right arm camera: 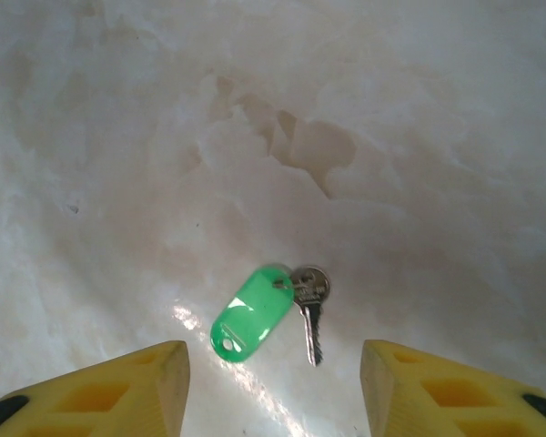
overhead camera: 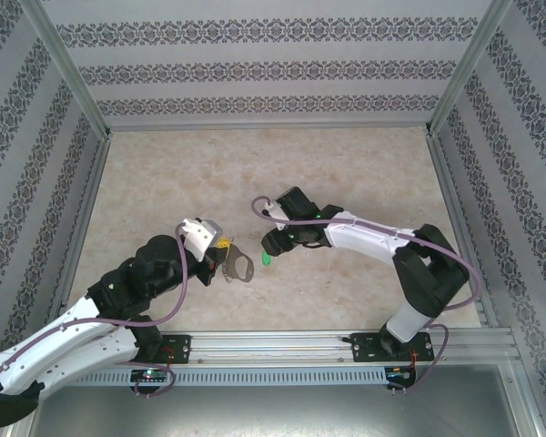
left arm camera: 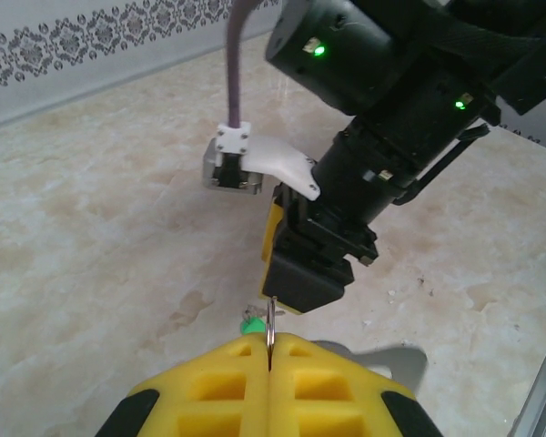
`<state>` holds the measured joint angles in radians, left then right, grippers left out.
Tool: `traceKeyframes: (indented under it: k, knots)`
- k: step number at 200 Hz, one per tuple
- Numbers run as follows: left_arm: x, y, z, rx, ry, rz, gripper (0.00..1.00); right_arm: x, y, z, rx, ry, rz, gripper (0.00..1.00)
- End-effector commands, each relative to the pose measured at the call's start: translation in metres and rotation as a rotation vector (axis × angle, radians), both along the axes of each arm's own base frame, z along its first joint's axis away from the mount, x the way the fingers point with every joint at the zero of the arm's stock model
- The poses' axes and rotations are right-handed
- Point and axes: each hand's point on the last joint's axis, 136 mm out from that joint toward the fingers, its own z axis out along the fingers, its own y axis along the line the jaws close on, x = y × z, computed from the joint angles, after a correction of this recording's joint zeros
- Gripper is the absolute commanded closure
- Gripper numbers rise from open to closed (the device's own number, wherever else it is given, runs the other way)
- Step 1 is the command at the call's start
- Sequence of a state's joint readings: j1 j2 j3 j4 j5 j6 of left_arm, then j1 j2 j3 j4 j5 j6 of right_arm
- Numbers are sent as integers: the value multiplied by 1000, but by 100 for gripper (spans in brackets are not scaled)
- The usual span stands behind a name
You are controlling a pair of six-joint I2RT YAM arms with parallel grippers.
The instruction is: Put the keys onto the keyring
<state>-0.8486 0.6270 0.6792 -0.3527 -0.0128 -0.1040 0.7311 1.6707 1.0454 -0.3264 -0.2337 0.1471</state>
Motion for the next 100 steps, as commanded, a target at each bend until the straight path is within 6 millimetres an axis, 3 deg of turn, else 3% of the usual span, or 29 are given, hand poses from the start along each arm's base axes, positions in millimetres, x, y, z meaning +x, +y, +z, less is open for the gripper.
traceKeyframes:
  k: [1,64,100]
  knots:
    - [3,6,1,-11,-1,36,100,-2,11,-6,-23,21,32,50]
    - [6,12,-7,28,-6,63,100,-1,10,-30,-89,52,12,53]
    - [7,12,-7,39,-13,65,100,-1,20,-38,-87,79,27,57]
